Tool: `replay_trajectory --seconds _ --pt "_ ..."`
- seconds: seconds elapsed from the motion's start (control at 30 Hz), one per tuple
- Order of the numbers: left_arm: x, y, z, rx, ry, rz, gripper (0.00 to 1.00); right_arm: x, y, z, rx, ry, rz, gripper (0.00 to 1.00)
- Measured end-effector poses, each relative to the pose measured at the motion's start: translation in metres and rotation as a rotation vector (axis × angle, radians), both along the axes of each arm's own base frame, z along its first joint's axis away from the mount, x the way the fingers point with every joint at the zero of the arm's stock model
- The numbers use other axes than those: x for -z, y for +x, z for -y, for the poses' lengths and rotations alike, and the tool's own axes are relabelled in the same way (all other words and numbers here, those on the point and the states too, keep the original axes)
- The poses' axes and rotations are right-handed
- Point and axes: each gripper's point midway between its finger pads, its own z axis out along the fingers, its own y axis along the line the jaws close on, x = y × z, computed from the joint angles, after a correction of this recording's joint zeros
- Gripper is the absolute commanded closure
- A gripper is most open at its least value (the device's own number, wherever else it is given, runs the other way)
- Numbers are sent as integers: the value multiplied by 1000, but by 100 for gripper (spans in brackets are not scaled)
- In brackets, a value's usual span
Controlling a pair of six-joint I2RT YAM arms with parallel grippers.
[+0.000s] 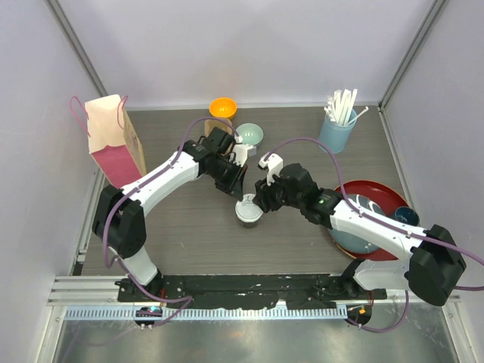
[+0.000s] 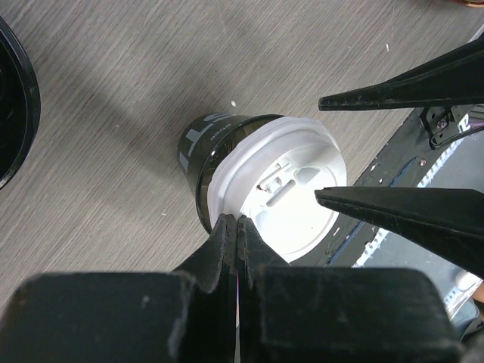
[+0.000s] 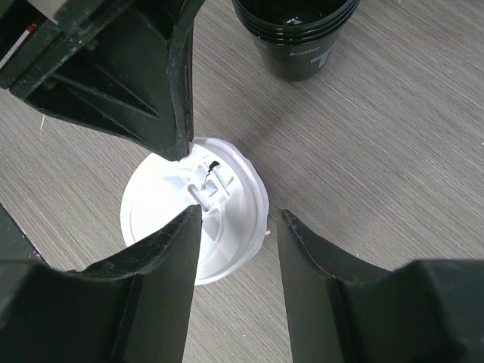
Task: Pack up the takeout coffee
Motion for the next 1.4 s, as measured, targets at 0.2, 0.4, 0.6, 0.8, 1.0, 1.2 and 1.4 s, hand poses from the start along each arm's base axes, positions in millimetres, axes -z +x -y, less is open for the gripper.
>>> replay_trajectory --seconds 0.2,0.4,0.6,0.8,1.0,1.2,1.4 --pt "2 -1 -1 0 4 -5 100 1 -2 -1 -3 -3 -5 50" --pt "6 -4 -3 0 11 -15 100 3 -2 0 -3 -8 -8 50" --pt "6 -3 -3 0 11 -14 100 8 -2 0 0 -22 -18 50" --pt "6 -3 -2 0 9 -13 100 14 -2 -1 -1 -35 -30 50" --pt "6 -4 -2 2 6 -15 100 18 -2 -1 -2 -41 -37 50" --pt "7 -5 -2 4 5 -20 100 19 -3 -2 -4 -42 -42 50" --pt "13 -7 -2 6 16 -36 100 26 -6 1 -1 -66 -63 50"
